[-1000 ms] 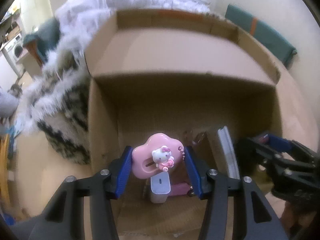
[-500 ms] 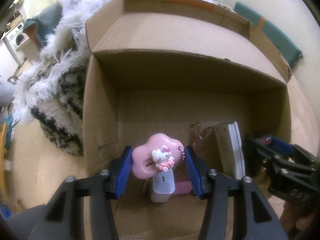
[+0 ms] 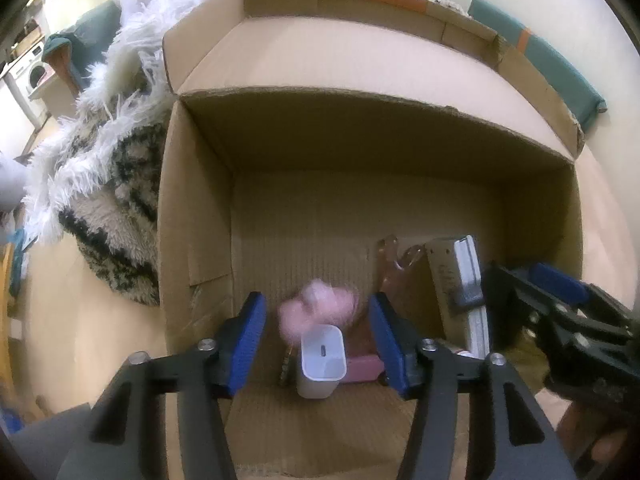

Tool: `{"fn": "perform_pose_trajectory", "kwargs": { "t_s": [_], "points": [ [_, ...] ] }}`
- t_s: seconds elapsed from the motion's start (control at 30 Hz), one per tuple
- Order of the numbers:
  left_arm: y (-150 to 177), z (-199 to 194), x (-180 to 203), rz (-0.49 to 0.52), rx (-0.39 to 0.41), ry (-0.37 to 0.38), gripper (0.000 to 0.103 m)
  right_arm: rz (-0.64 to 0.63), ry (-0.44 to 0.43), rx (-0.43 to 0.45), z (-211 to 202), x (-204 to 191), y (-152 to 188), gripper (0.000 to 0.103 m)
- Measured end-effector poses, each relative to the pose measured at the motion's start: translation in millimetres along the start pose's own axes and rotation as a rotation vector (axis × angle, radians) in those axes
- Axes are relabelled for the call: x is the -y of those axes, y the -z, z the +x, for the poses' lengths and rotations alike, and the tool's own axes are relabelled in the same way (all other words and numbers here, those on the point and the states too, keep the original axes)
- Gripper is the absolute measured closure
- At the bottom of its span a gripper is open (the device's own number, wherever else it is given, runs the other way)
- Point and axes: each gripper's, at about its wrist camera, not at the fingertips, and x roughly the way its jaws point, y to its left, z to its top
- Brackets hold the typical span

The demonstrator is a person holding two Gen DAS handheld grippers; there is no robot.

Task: Organize rigid objects
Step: 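Lower the clip and lighter into the box and open both tools, then move both open tools back out to the items beside the box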

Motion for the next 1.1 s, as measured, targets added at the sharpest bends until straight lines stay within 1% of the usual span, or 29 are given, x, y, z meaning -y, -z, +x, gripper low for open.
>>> {"fn": "perform_pose_trajectory", "kwargs": {
  "t_s": [0.03, 0.07, 0.1, 0.2, 0.3, 0.53, 0.63, 0.73, 0.8, 0.87, 0.93, 1.1],
  "points": [
    [0, -1, 0, -0.004, 0.005, 0.003, 0.041, 0.002, 0.002, 0.002, -1, 0, 0, 0.000],
    [0, -3, -1, -0.012, 0.009, 0.005, 0.035, 0.003, 0.000, 0.010, -2, 0, -1, 0.000],
    [-1, -5, -2, -0.018, 0.012, 0.008, 0.034, 0.006, -0.008, 0.019, -4, 1, -1, 0.000],
    [-1, -8, -6, -0.029, 0.017, 0.025, 0.032, 0.021, -0.027, 0.060, -14, 3, -3, 0.000],
    [1, -12, -7, -0.032, 0.027, 0.031, 0.032, 0.033, -0.023, 0.088, -21, 7, -3, 0.000],
    [7, -29, -18, -0.043, 0.046, 0.027, 0.032, 0.059, -0.009, 0.100, -33, 17, 4, 0.000],
    [13, -46, -21, -0.044, 0.061, 0.056, 0.032, 0.059, -0.008, 0.106, -43, 17, 10, 0.000],
    [26, -60, -23, -0.032, 0.092, 0.036, 0.032, 0.054, 0.004, 0.116, -54, 18, 20, 0.000],
    [34, -64, -24, -0.026, 0.100, 0.022, 0.032, 0.071, 0.011, 0.106, -58, 20, 31, 0.000],
    [42, -65, -23, -0.023, 0.093, 0.018, 0.032, 0.089, -0.008, 0.079, -60, 22, 43, 0.000],
    [50, -68, -27, -0.034, 0.091, 0.019, 0.032, 0.094, -0.013, 0.067, -64, 23, 53, 0.000],
    [69, -73, -33, -0.075, 0.076, 0.024, 0.032, 0.077, 0.010, 0.039, -68, 20, 73, 0.000]
  ]
}}
